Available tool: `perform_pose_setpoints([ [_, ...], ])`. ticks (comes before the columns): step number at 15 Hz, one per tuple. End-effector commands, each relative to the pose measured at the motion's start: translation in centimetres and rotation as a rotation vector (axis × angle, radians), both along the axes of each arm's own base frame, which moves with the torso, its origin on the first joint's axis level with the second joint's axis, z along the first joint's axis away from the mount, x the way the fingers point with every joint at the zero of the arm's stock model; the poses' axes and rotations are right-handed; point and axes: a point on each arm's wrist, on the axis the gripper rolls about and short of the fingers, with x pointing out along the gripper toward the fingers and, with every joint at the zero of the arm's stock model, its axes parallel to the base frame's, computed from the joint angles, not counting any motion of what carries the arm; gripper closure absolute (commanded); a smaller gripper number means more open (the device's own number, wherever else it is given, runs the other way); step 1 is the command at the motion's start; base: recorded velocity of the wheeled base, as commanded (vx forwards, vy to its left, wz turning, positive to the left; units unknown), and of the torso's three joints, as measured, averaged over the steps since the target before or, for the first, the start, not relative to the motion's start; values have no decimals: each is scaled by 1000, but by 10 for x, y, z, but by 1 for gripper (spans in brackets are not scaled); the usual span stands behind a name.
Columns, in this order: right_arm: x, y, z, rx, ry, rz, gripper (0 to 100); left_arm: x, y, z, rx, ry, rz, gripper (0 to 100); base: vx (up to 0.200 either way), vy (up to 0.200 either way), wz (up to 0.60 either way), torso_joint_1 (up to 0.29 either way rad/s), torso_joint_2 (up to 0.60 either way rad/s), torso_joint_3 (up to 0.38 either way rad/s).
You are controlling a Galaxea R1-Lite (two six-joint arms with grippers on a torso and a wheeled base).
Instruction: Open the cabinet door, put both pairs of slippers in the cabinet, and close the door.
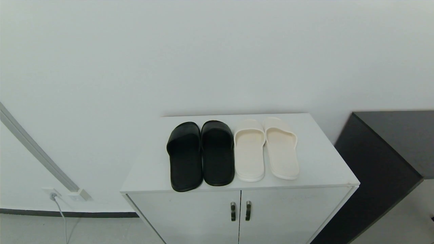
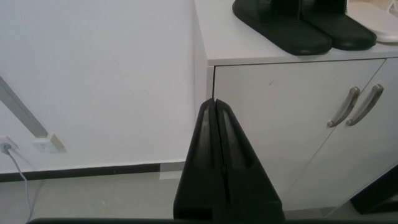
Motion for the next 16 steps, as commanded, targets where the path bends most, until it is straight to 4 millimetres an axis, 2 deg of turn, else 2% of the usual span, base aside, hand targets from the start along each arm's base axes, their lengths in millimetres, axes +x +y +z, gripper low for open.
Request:
perform_pose_setpoints([
  [1,63,9,19,4,74,104,0,0,0,0,1,1,0,100,0,0,0,0,0,0],
  [2,69,12,23,8,66,119,0,0,0,0,1,1,0,100,0,0,0,0,0,0],
  [3,92,25,35,15,76,123,0,0,0,0,1,1,0,100,0,0,0,0,0,0],
  [5,104,50,46,42,68,157,0,0,0,0,1,1,0,100,0,0,0,0,0,0],
  [6,114,75,55,54,74,169,0,0,0,0,1,1,0,100,0,0,0,0,0,0],
  [7,119,84,56,48,81,165,0,0,0,0,1,1,0,100,0,0,0,0,0,0],
  [8,131,107,58,36,98,158,0,0,0,0,-1,1,0,100,0,0,0,0,0,0],
  [10,148,135,59,51,124,163,0,0,0,0,-1,1,0,100,0,0,0,0,0,0],
  [13,173,166,59,51,126,144,0,0,0,0,-1,1,0,100,0,0,0,0,0,0],
  [16,202,213,39,66,69,49,0,0,0,0,-1,1,0,100,0,0,0,0,0,0],
])
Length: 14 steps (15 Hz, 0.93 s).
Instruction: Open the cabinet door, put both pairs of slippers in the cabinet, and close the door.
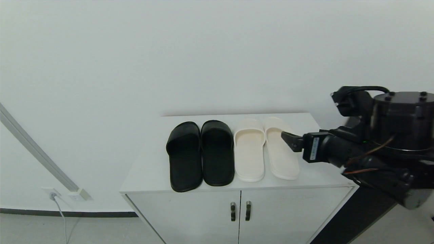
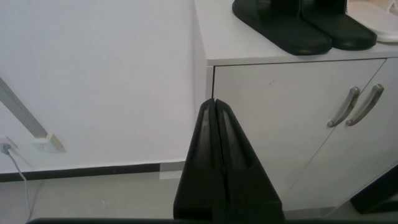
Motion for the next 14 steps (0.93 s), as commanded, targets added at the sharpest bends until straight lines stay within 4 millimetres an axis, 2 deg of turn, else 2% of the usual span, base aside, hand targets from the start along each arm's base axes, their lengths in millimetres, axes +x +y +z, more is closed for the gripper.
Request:
perform_pose_setpoints([
  [1,31,48,-30,-29,-8,-71,0,0,0,0,0,1,0,100,0,0,0,0,0,0],
  [3,41,59,-35,-37,-18,-117,0,0,0,0,0,1,0,100,0,0,0,0,0,0],
  [8,49,66,-45,-55,-2,-113,0,0,0,0,0,3,-2,100,0,0,0,0,0,0],
  [14,69,76,-56,-60,7,-135,0,0,0,0,0,3,0,100,0,0,0,0,0,0],
])
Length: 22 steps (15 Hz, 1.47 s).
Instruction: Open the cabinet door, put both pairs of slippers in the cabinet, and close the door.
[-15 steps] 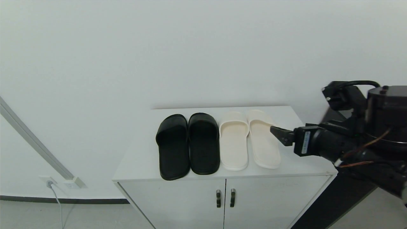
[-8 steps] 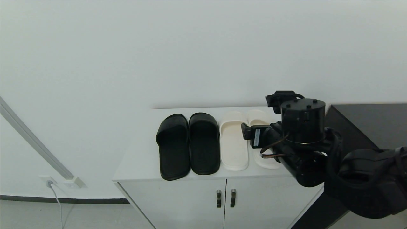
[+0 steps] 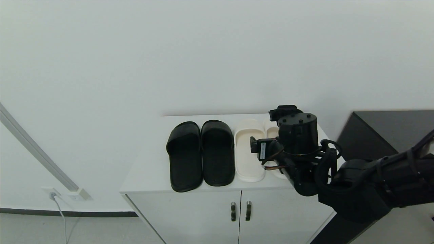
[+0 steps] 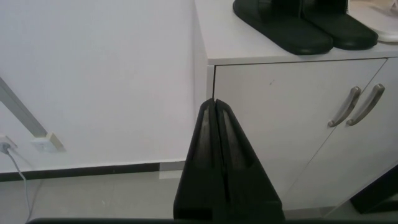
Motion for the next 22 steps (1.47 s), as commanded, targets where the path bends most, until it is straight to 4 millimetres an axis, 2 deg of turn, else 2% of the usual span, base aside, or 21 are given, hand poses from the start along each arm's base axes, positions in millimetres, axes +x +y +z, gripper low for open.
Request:
perform_pose_setpoints([
  [1,10,3,-8,-12,9,-12,0,0,0,0,0,1,0,100,0,0,0,0,0,0],
  [7,40,11,-11,1,-12,-41,0,0,0,0,-1,1,0,100,0,0,0,0,0,0],
  [14,52,8,-14,-7,-14,-37,0,0,0,0,-1,3,0,100,0,0,0,0,0,0],
  [15,53,9,-14,-7,-18,-29,100,0,0,0,-1,3,2,100,0,0,0,0,0,0],
  [22,53,9,-14,-4,-23,-30,100,0,0,0,-1,1,0,100,0,0,0,0,0,0],
])
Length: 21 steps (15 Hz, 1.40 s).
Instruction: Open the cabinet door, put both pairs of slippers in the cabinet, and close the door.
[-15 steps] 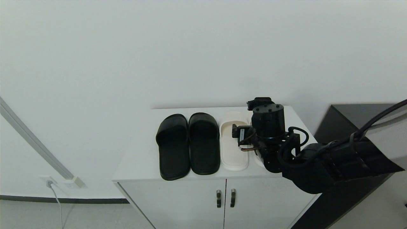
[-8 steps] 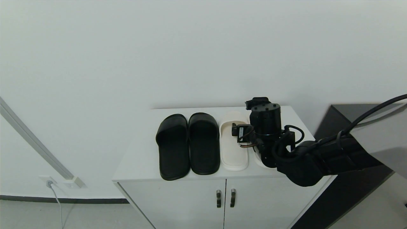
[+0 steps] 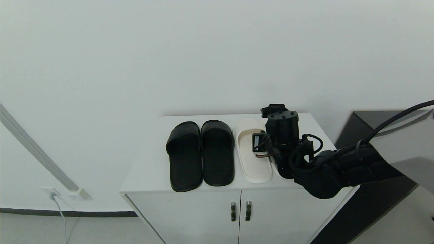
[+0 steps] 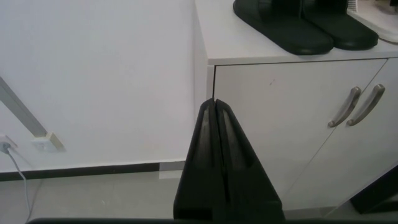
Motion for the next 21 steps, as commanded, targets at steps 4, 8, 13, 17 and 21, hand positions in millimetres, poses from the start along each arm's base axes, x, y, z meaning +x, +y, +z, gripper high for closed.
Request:
perform_pose_setpoints([
  [4,-6,-10,14,-32,-26,-6,100,0,0,0,0,-1,0,100,0,0,0,0,0,0],
  [8,-46,-34,43,-58,-79,83,100,0,0,0,0,-1,0,100,0,0,0,0,0,0],
  [13,-115,-56,49,-52,-56,385,100,0,0,0,0,-1,2,100,0,0,0,0,0,0],
  [17,-147,-72,50,-45,-27,557,100,0,0,0,0,-1,2,100,0,0,0,0,0,0],
  [21,-150,-74,45,-64,32,602,100,0,0,0,0,-1,0,100,0,0,0,0,0,0],
])
